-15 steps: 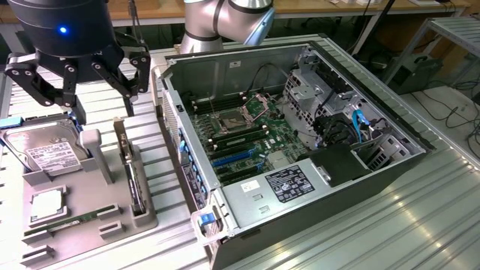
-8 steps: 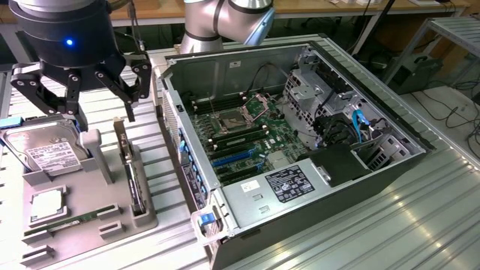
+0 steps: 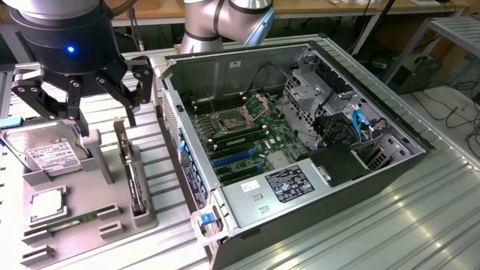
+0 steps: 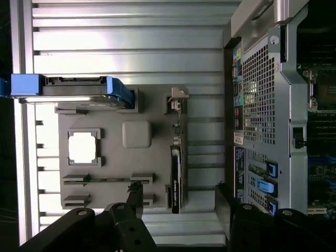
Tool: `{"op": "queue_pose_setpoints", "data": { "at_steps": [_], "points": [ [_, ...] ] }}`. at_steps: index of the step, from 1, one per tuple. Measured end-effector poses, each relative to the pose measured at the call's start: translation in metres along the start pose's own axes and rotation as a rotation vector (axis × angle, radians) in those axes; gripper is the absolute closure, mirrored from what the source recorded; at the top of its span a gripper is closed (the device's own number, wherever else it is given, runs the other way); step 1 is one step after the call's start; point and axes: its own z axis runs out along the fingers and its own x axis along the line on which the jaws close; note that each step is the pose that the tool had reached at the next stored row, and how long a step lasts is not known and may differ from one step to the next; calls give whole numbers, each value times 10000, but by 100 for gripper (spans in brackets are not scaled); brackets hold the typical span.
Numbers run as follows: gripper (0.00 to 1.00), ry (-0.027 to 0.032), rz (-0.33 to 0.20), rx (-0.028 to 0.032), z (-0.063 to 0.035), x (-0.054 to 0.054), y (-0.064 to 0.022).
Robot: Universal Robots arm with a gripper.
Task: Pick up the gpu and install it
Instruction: 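Pick up the gpu and move the gpu toward the slot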
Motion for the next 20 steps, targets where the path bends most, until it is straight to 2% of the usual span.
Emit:
{"op": "queue_pose_setpoints", "data": {
  "at_steps": [20],
  "points": [
    [34, -1, 0, -8, 106, -5, -21]
  ]
}}
